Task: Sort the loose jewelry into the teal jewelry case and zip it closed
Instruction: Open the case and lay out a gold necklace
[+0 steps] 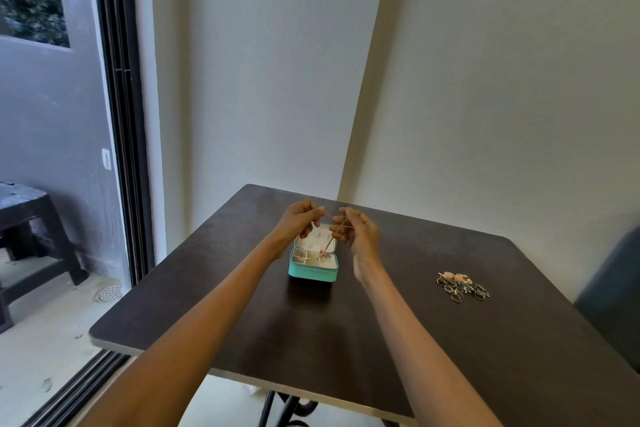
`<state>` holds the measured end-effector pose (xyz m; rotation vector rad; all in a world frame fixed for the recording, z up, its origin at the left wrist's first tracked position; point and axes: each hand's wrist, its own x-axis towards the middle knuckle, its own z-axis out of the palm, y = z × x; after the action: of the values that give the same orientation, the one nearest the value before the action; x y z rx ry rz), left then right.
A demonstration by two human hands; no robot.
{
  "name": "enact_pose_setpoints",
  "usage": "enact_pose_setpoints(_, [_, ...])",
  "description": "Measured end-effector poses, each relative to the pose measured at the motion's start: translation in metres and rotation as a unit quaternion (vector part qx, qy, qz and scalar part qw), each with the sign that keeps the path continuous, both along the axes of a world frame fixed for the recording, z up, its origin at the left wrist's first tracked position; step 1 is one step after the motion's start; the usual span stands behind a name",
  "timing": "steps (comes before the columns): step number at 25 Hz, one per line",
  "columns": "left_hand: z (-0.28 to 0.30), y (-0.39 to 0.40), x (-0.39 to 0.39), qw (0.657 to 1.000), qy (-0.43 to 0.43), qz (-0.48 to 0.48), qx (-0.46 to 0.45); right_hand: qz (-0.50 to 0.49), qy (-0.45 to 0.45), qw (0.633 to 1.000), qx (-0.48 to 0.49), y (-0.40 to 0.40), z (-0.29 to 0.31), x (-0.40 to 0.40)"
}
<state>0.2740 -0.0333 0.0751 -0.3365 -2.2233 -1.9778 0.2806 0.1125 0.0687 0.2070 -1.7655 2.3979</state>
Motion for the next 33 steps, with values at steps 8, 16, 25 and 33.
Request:
enact_pose_setpoints(8, [-0.029, 0.002, -0.011, 0.984, -0.101, 0.019, -0.146, 0.051, 0.017, 0.998, 0.024, 0.002, 0.014, 0.007])
enact_pose_setpoints(16, [-0.041, 0.018, -0.024, 0.917, -0.039, 0.001, -0.398, 0.066, 0.061, 0.993, 0.073, 0.006, 0.03, 0.007])
enact_pose_setpoints(25, [-0.05, 0.017, -0.037, 0.842, -0.021, -0.045, -0.537, 0.082, 0.07, 0.991, 0.079, 0.01, 0.028, 0.004])
enact_pose_setpoints(33, [-0.059, 0.005, -0.027, 0.86, 0.05, -0.021, -0.508, 0.092, 0.062, 0.992, 0.06, 0.015, 0.02, 0.002])
